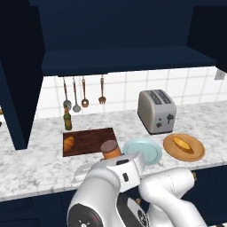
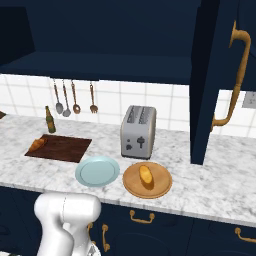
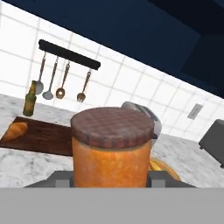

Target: From the different types of pastries on the counter, select a croissant and place it on the cutting board. Then retrieve a jar of jam from the cabinet and place it alongside the croissant on the cutting board.

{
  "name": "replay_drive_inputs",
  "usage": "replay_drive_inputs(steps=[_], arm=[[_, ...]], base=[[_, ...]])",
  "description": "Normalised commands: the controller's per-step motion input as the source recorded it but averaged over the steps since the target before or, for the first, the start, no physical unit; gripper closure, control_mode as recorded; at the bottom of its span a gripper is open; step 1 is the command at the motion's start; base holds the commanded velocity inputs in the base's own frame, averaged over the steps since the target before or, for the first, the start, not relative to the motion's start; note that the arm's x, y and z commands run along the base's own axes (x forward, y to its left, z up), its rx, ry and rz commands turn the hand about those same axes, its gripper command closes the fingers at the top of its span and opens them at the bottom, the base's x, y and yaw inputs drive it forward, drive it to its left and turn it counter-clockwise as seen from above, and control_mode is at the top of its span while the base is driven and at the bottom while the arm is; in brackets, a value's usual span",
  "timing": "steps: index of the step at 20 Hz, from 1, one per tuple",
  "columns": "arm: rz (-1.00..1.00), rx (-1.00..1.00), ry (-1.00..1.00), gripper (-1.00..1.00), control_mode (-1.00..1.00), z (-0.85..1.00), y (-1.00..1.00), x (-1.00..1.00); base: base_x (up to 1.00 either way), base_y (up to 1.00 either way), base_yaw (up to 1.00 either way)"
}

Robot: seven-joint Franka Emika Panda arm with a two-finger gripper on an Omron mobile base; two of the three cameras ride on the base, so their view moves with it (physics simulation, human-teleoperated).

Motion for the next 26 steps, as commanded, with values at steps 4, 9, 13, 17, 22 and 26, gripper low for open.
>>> replay_drive_inputs(steps=[4,9,13,17,22,26], arm=[[0.01,-0.03,-0.28,1.00,-1.00,-1.00,0.79,0.72],[-0.15,0.07,-0.22,1.00,-1.00,-1.00,-0.18,1.00],[-0.19,0.26,-0.08,1.00,-1.00,-0.54,-0.50,0.89],[-0.04,0.55,0.00,1.00,-1.00,0.90,-0.38,0.28],[0.02,0.10,0.06,1.00,-1.00,0.07,-0.05,0.64],[0.03,-0.06,0.01,1.00,-1.00,-0.73,-0.06,0.67]], base=[[0.00,0.00,0.00],[0.00,0.00,0.00],[0.00,0.00,0.00],[0.00,0.00,0.00],[0.00,0.00,0.00],[0.00,0.00,0.00]])
